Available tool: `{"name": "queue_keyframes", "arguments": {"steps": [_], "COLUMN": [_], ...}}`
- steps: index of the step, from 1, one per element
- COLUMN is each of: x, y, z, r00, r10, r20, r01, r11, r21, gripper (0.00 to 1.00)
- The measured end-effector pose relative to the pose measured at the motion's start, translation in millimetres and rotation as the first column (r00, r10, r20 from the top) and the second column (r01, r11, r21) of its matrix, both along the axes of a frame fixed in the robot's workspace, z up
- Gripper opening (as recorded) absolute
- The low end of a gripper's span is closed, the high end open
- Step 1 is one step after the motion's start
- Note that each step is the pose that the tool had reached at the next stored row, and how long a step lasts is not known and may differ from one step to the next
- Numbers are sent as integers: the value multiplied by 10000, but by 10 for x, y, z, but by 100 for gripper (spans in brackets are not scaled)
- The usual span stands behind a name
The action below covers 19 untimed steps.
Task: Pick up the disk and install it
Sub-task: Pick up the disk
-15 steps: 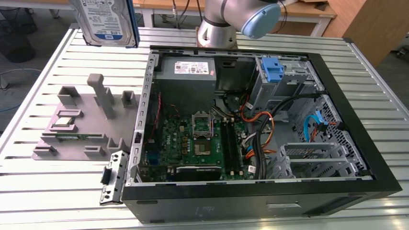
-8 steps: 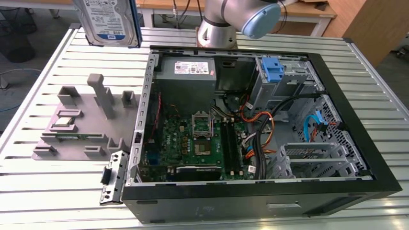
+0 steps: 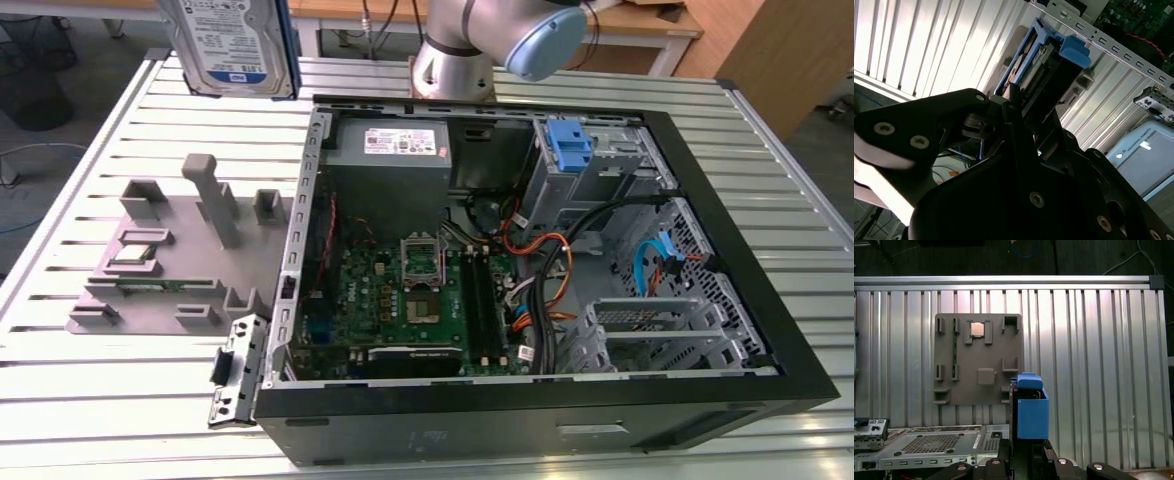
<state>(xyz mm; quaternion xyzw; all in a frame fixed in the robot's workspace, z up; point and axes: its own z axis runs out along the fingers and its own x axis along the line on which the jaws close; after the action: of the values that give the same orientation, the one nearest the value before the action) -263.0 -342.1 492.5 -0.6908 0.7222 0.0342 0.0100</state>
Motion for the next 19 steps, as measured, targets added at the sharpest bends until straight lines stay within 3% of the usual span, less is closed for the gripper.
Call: {"name": "queue_keyframes", "arguments": {"steps": [19], "x": [96], "y": [0], "z": [0], "r00": [10000], "r10": [0], "r20": [-1], "r01": [0], "r11": [10000], "r21": [-1], "gripper": [35]}}
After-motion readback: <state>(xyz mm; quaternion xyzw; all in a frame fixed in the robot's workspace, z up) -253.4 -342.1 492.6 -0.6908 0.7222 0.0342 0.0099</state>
